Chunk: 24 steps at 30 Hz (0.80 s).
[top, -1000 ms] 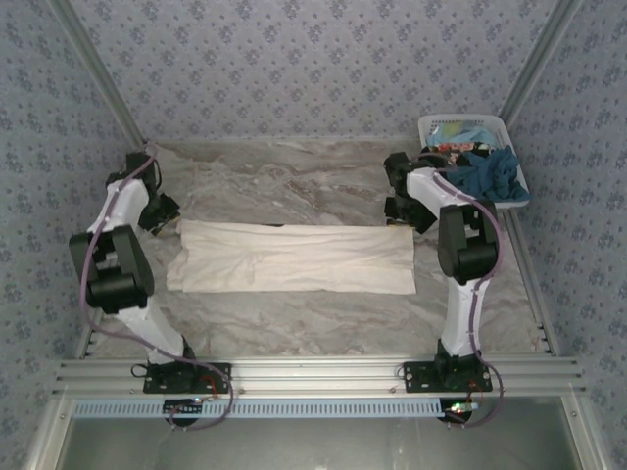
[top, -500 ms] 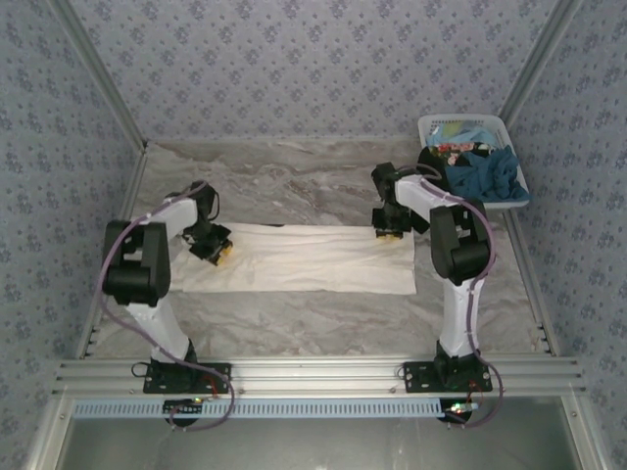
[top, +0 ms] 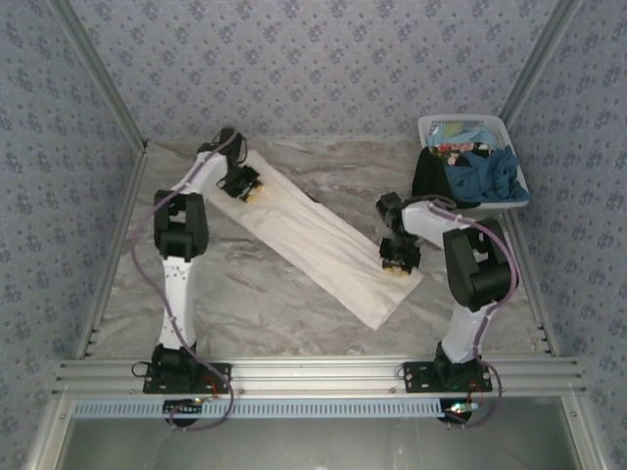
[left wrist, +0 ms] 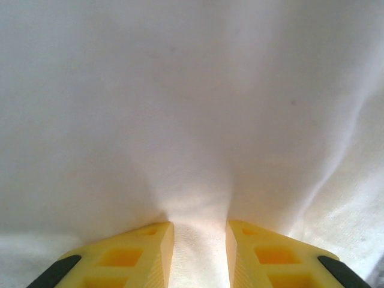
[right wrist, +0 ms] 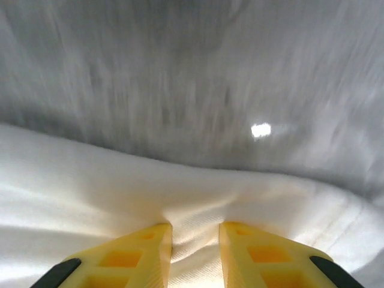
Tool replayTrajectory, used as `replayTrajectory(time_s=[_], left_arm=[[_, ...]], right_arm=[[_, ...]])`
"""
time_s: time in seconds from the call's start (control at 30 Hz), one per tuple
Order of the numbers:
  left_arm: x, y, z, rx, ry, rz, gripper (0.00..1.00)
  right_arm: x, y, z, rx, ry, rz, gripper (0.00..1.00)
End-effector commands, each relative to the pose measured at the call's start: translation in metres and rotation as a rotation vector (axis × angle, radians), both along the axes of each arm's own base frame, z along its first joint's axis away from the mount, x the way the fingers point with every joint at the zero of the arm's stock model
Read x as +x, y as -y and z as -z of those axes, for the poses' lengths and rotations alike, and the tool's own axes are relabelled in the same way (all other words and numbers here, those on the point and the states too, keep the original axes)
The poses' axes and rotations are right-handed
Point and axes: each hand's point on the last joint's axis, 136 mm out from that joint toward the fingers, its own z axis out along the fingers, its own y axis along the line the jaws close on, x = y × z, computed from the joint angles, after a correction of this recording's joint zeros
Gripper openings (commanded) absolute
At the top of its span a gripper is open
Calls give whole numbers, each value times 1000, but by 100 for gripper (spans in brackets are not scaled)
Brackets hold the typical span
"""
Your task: Fold and stack the t-shirts
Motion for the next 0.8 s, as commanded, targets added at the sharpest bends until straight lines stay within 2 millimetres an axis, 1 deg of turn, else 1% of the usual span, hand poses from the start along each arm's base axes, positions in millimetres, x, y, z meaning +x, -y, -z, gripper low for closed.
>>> replayTrajectory(time_s=[0.0,0.07,0.17,0.23,0.3,0.37,0.4,0.47,0.5,0.53,0.6,0.67,0.73,0.77], left_arm=[[10,58,14,-43,20,111,31],[20,88,12,-84,60,135,32],[27,119,16,-139,94,128,32],[33,133,17,-165,133,132,32],[41,144,15,-196,182,136,34],[53,151,8,-230,240,139,37],[57,153,2,-241,266,146,39],[63,157,-22,-258,330,178,46],[63,157,-35,-256,348,189,50],[60,155,-51,-241,358,200,54],[51,148,-86,-191,381,214,57],[36,137,-121,-104,402,240,59],[11,133,-138,-66,361,266,59],[-5,135,-139,-64,324,295,59]], right_arm=[[-59,-19,22,0,-116,99,30],[-76,-41,27,52,-121,115,30],[-91,-71,33,106,-145,114,30],[-97,-92,38,156,-160,133,30],[-97,-110,41,188,-154,148,30],[-93,-122,39,208,-143,156,30],[-91,-125,36,213,-134,160,30],[-85,-127,23,225,-99,165,30],[-82,-125,15,229,-81,169,31],[-79,-119,3,223,-52,165,34],[-76,-106,-17,204,-10,164,39],[-73,-88,-40,203,49,173,45],[-70,-72,-57,229,100,186,47],[-70,-63,-63,248,118,192,46]])
